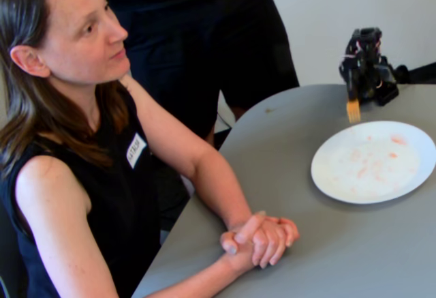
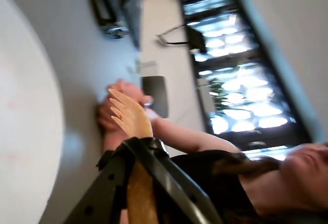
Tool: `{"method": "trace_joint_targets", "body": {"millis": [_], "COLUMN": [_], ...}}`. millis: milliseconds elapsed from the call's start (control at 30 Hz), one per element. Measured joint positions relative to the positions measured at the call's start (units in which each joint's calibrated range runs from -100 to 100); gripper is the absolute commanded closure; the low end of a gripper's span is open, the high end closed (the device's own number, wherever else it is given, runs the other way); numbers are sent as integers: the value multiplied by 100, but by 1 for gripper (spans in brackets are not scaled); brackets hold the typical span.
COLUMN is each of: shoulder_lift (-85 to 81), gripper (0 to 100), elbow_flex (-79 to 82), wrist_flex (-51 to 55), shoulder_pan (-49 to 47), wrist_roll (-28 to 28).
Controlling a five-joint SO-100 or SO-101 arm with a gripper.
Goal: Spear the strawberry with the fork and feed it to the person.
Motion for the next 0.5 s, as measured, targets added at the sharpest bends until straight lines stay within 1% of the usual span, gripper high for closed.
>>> {"method": "trace_joint_targets", "body": {"millis": [133, 167, 200, 233, 267, 400, 500], "shoulder_lift": [76, 76, 76, 76, 76, 67, 67], "gripper": [99, 99, 99, 99, 99, 99, 98], "elbow_flex": [9, 9, 9, 9, 9, 9, 9], "wrist_flex": [884, 1193, 1759, 1948, 2377, 3192, 3320], "shoulder_pan": [-42, -34, -42, -42, -42, -42, -42], "wrist_roll": [-21, -21, -21, -16, -16, -21, -10]}}
